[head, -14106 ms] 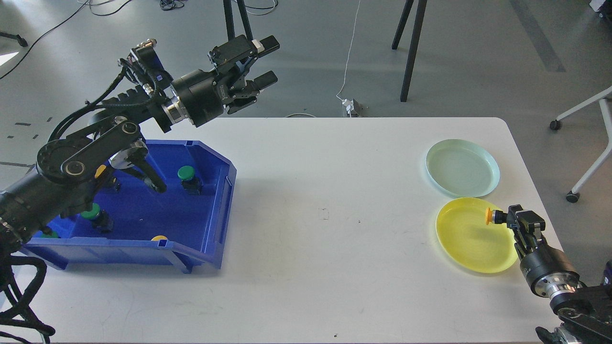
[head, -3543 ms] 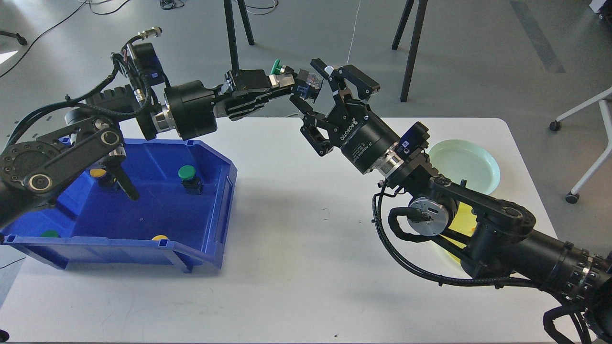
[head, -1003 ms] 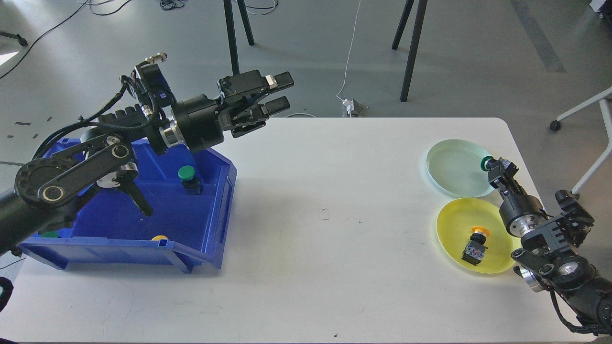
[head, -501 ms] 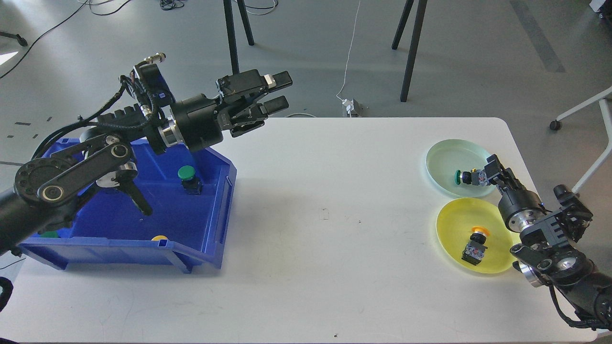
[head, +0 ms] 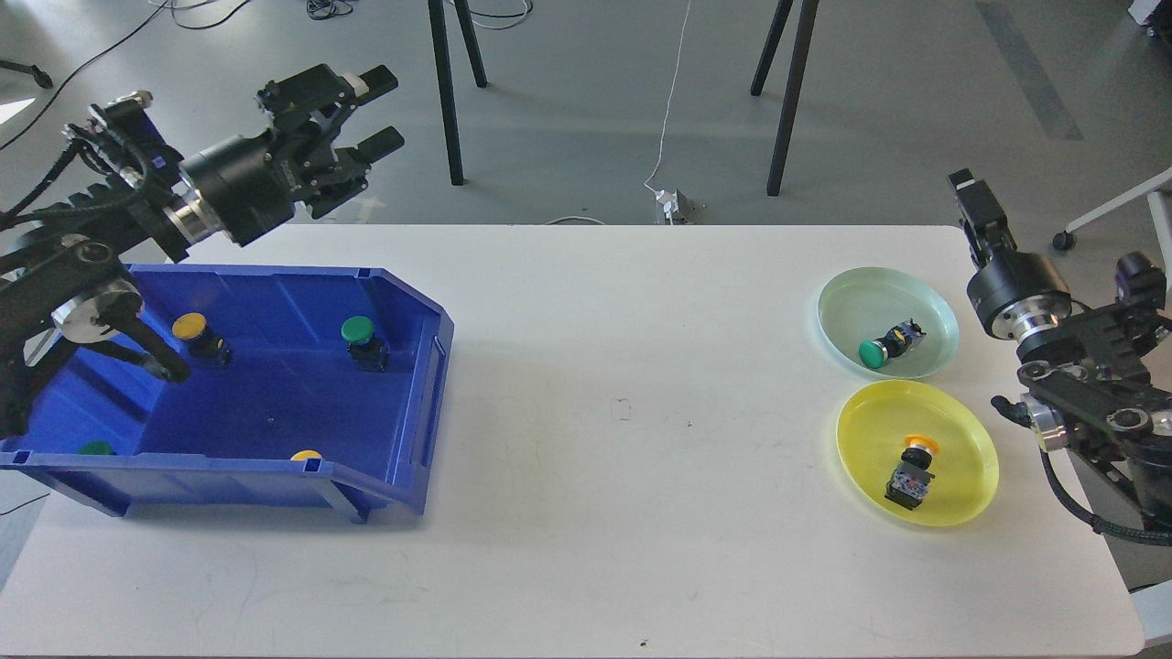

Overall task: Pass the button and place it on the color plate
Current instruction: 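Lower the green button onto the pale green plate and open the right gripper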

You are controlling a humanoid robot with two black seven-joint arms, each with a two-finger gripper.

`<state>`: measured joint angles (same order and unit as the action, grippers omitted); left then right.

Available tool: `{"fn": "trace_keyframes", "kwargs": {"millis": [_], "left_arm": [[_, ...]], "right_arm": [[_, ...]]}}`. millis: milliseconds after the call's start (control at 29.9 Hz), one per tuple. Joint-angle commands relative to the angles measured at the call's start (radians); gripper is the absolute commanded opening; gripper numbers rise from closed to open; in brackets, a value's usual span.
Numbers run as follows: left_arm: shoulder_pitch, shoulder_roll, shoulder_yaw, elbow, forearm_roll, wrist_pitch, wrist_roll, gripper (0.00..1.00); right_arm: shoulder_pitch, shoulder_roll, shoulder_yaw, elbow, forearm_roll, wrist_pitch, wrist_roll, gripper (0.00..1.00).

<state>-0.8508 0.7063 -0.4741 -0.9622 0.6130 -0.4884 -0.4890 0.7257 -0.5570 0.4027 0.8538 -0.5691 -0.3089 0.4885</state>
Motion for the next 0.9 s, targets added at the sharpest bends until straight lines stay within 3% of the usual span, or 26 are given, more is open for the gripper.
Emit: {"fn": "trace_keyframes", "kwargs": {"millis": [0,201,435,869], "left_arm": [[-0.001,0.022,-0.009,0.072,-0.094,0.000,0.000,0.81],[0.013,0.054,-0.035,0.141,-0.182,0.000,0.000,0.82],[0.047,0.050,-0.035,0.200,-0.219,0.000,0.000,0.87],[0.052,-0.022,-0.112,0.189,-0.228,0.000,0.000,0.88]], "right_arm": [[-0.006,-0.050,0.195,0.164,0.067,0.209,0.000,0.80],[0.008,-0.037,0.275,0.243,0.123,0.404,0.000,0.94],[0.017,-0.032,0.288,0.312,0.475,0.694,0.000,0.96],[0.035,-0.004,0.288,0.312,0.500,0.714,0.000,0.98]]}}
